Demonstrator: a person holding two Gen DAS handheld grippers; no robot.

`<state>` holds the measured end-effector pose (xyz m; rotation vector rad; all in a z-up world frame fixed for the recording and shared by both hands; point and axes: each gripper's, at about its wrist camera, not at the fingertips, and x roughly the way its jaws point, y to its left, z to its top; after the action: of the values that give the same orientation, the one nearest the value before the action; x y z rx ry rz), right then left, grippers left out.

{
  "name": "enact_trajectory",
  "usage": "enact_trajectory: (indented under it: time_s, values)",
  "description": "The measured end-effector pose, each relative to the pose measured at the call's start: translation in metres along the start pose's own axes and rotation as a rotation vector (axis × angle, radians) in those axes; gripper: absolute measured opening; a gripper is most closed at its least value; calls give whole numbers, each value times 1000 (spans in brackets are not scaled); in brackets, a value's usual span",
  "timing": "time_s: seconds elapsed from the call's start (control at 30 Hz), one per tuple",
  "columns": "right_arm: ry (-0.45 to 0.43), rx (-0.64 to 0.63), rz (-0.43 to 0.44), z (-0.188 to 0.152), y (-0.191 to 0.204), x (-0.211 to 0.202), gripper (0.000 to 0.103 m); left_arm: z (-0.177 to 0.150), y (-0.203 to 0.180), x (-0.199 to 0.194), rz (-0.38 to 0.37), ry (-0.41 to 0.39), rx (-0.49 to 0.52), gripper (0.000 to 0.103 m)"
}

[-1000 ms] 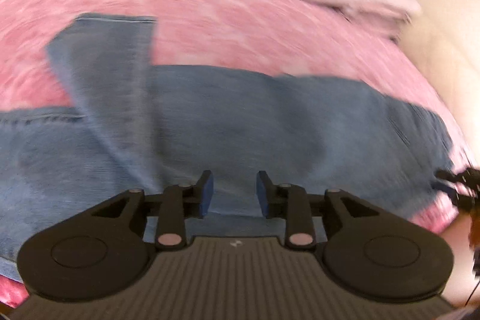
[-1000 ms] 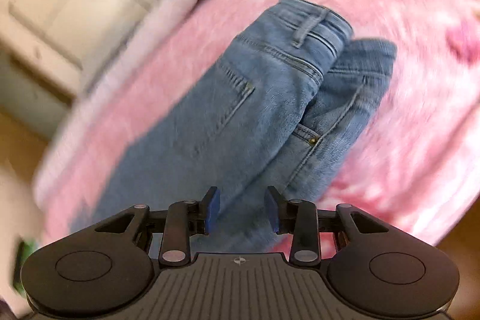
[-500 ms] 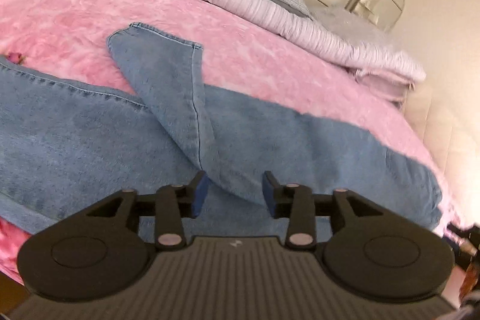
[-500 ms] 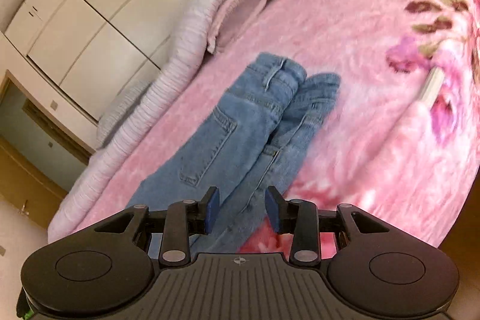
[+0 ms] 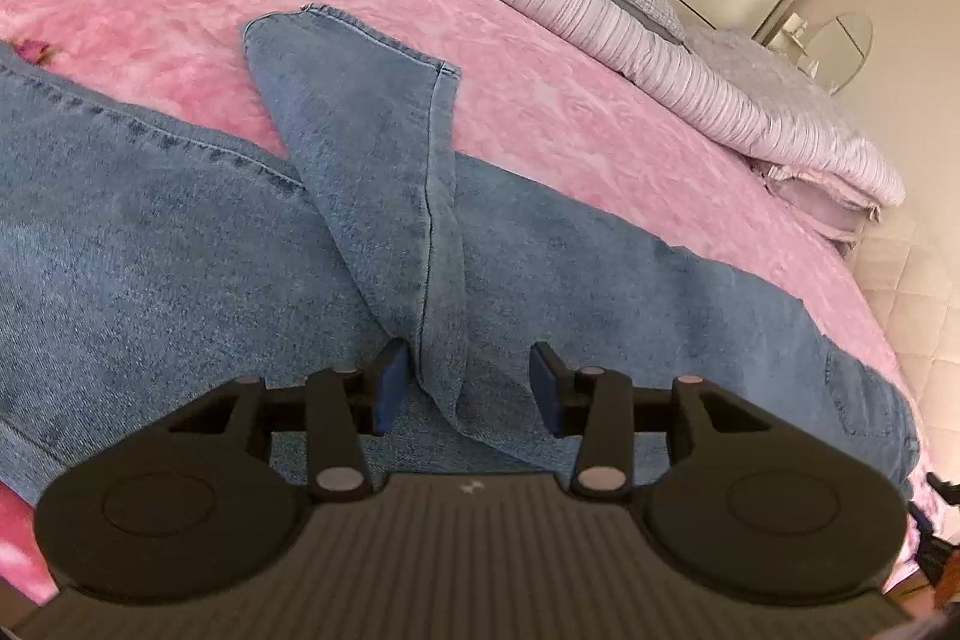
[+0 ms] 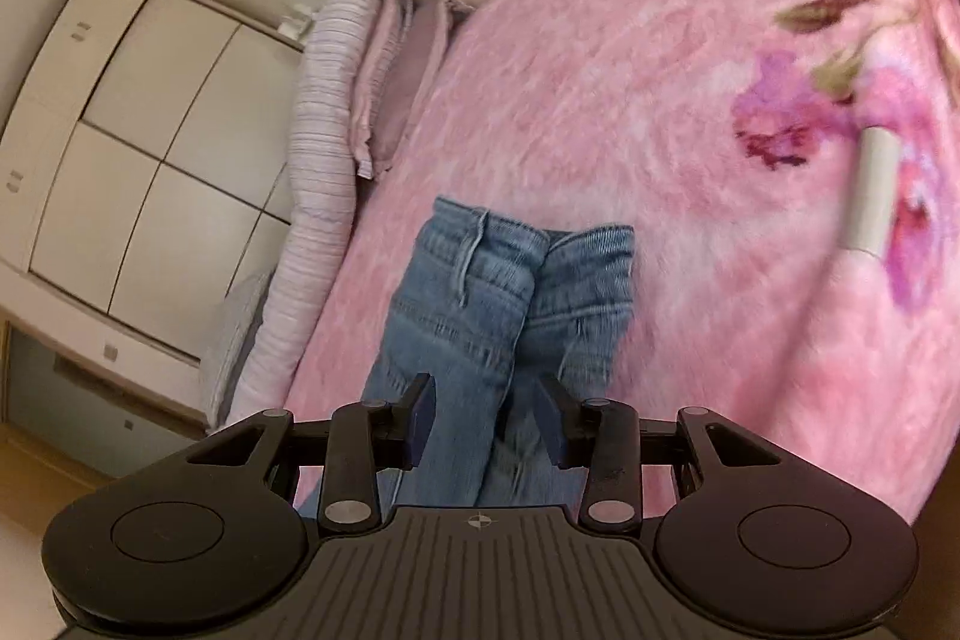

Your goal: Fold clothes

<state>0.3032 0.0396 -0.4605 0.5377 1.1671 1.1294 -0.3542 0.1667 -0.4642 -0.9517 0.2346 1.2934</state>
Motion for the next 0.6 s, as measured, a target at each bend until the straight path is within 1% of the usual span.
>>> enact_trajectory:
  time_s: [0.07, 0.13, 0.2, 0.23, 0.27, 0.3, 0.33, 0.37, 0.43, 0.47, 0.53, 0.6]
  values:
    - [-1, 8, -8, 6, -2, 12, 40, 1, 2, 1, -8, -2, -21, 38]
    - [-7, -7, 1, 11, -2, 24, 40, 2, 1, 2, -8, -2, -15, 39]
    - [2, 11, 7, 14, -6, 34, 40, 3, 0, 4, -8, 0, -4, 35]
    - [8, 22, 9, 16, -7, 39, 39, 4, -2, 4, 2, -1, 14, 29]
    - [9, 18, 8, 16, -6, 39, 26, 6, -4, 3, 12, -10, 37, 6]
    - [-2, -11, 15, 16, -1, 35, 10, 8, -5, 0, 19, -24, 59, 4]
    - [-14, -46, 23, 15, 4, 30, 7, 11, -5, -5, 9, -46, 63, 4]
    - [-30, -70, 54, 15, 9, 23, 6, 12, -7, -13, -2, -77, 75, 4]
    - [-33, -75, 65, 12, 5, 12, 5, 13, -11, -32, -9, -141, 122, 3]
    - [-33, -76, 67, 11, 3, 6, 5, 10, -10, -40, -13, -156, 130, 3]
    - [-33, -78, 72, 8, -2, -5, 5, 3, -4, -55, -29, -168, 122, 4]
    - [-34, -81, 77, 6, -7, -17, 5, -11, 1, -62, -34, -151, 122, 4]
